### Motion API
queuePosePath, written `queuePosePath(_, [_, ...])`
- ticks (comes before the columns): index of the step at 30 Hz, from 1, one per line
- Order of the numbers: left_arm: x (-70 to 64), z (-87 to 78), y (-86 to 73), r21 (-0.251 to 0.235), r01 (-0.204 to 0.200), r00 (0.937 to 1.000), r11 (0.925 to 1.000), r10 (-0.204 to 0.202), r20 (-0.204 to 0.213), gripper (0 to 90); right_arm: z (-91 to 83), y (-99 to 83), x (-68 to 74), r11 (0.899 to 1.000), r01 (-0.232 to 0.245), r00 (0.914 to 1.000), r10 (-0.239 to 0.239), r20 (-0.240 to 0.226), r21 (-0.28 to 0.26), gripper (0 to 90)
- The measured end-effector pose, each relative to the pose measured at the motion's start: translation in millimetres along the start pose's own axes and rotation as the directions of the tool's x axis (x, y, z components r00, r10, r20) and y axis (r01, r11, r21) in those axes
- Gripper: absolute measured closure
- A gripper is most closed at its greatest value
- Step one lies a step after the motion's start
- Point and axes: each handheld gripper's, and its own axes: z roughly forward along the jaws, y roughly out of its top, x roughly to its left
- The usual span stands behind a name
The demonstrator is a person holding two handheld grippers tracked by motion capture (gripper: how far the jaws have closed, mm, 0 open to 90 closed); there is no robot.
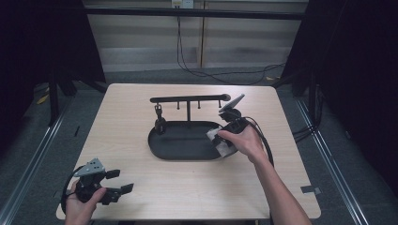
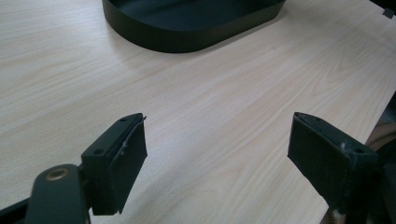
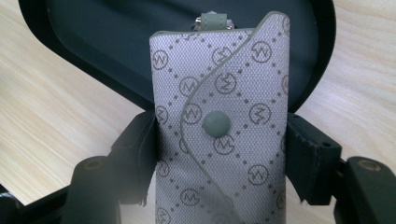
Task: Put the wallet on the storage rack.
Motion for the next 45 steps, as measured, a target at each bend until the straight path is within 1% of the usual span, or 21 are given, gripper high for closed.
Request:
queuePosePath(2, [0.0, 0.0, 0.0, 0.0, 0.0, 1.0, 1.0, 0.0, -0.001, 19.2, 0.7, -0.3, -1.2, 1.0, -0.008, 1.0, 0.008, -0.005, -0.011, 33.4])
queuePosePath(3, [0.0, 0.2, 0.0, 0.0, 0.001, 1.0, 1.0, -0.001, 0.0, 19.3, 2.2, -0.3, -2.5, 0.999, -0.023, 0.9997, 0.023, -0.01, -0.024, 33.4])
queuePosePath(4, [0.0, 0.2, 0.0, 0.0, 0.001, 1.0, 1.0, -0.001, 0.0, 19.2, 2.2, -0.3, -2.5, 0.999, -0.023, 0.9997, 0.023, -0.01, -0.024, 33.4])
queuePosePath(6, [-0.1, -0.2, -0.2, -0.002, 0.001, 1.0, 1.0, -0.001, 0.003, 19.2, 3.9, 0.1, -4.6, 0.998, -0.044, 0.999, 0.044, -0.005, -0.047, 33.4])
queuePosePath(11, [0.7, -0.3, -0.2, -0.004, 0.005, 1.0, 1.0, -0.005, 0.003, 19.2, 4.3, 0.6, -10.4, 0.992, -0.094, 0.9951, 0.092, -0.037, -0.079, 33.4])
queuePosePath(12, [0.7, -0.9, -0.1, -0.005, 0.004, 1.0, 1.0, -0.004, 0.003, 19.2, 4.5, 0.8, -11.0, 0.991, -0.101, 0.9941, 0.097, -0.049, -0.087, 33.4])
queuePosePath(13, [0.7, -0.9, -0.1, -0.005, 0.004, 1.0, 1.0, -0.004, 0.003, 19.2, 4.5, 0.8, -11.0, 0.991, -0.101, 0.9941, 0.097, -0.049, -0.087, 33.4])
queuePosePath(14, [0.8, -1.9, 0.2, -0.008, 0.002, 1.0, 1.0, -0.002, 0.001, 19.3, 5.1, 0.8, -12.3, 0.988, -0.119, 0.9915, 0.113, -0.065, -0.098, 33.4])
queuePosePath(17, [1.2, -1.9, 0.1, -0.007, 0.003, 1.0, 1.0, -0.003, 0.0, 19.2, 7.3, 0.5, -14.6, 0.985, -0.135, 0.9885, 0.127, -0.082, -0.105, 33.4])
queuePosePath(18, [1.1, -1.3, -0.1, -0.005, 0.004, 1.0, 1.0, -0.004, 0.002, 19.2, 9.7, 0.3, -17.7, 0.981, -0.159, 0.9836, 0.149, -0.102, -0.108, 33.4])
queuePosePath(20, [0.8, -1.3, 0.0, -0.006, 0.002, 1.0, 1.0, -0.002, -0.001, 19.2, 11.5, 0.2, -19.8, 0.976, -0.182, 0.9787, 0.168, -0.118, -0.119, 33.4])
queuePosePath(22, [0.3, -0.6, 0.4, 0.0, -0.002, 1.0, 1.0, 0.002, -0.002, 19.3, 13.2, 0.7, -20.4, 0.975, -0.187, 0.9774, 0.171, -0.124, -0.125, 33.4])
queuePosePath(25, [0.1, -0.3, 0.2, 0.002, -0.006, 1.0, 1.0, 0.006, -0.002, 19.2, 16.5, 0.9, -22.0, 0.967, -0.209, 0.9718, 0.189, -0.141, -0.143, 33.4])
queuePosePath(27, [0.2, -0.2, 0.3, 0.003, -0.006, 1.0, 1.0, 0.006, -0.001, 19.2, 21.2, 1.1, -23.4, 0.967, -0.206, 0.9734, 0.186, -0.133, -0.15, 33.4])
queuePosePath(29, [0.0, -0.6, 0.2, 0.001, -0.003, 1.0, 1.0, 0.003, 0.001, 19.3, 25.0, 1.2, -25.4, 0.961, -0.221, 0.9692, 0.198, -0.146, -0.163, 33.4])
queuePosePath(36, [0.8, 0.4, 0.0, 0.003, 0.0, 1.0, 1.0, 0.0, 0.002, 19.2, 34.5, 4.7, -29.9, 0.947, -0.247, 0.9622, 0.215, -0.168, -0.205, 33.4])
queuePosePath(37, [0.8, 0.4, 0.0, 0.003, 0.0, 1.0, 1.0, 0.0, 0.002, 19.3, 36.6, 5.4, -30.6, 0.946, -0.245, 0.9625, 0.211, -0.17, -0.213, 33.4])
queuePosePath(41, [1.7, 0.4, -0.4, 0.003, 0.006, 1.0, 1.0, -0.006, 0.003, 19.3, 42.9, 7.1, -31.5, 0.942, -0.256, 0.9596, 0.22, -0.175, -0.217, 33.4])
queuePosePath(42, [2.2, 1.6, -0.6, 0.009, 0.007, 1.0, 0.9999, -0.008, 0.004, 19.2, 46.8, 7.7, -32.1, 0.939, -0.262, 0.958, 0.226, -0.177, -0.221, 33.3])
queuePosePath(44, [1.7, 1.8, -0.4, 0.01, 0.005, 1.0, 0.9999, -0.006, 0.006, 19.2, 49.6, 8.4, -32.9, 0.941, -0.261, 0.9588, 0.226, -0.172, -0.218, 33.3])
queuePosePath(45, [1.7, 1.7, -0.4, 0.009, 0.004, 1.0, 1.0, -0.004, 0.008, 19.3, 50.3, 9.0, -33.2, 0.942, -0.254, 0.9612, 0.221, -0.165, -0.22, 33.3])
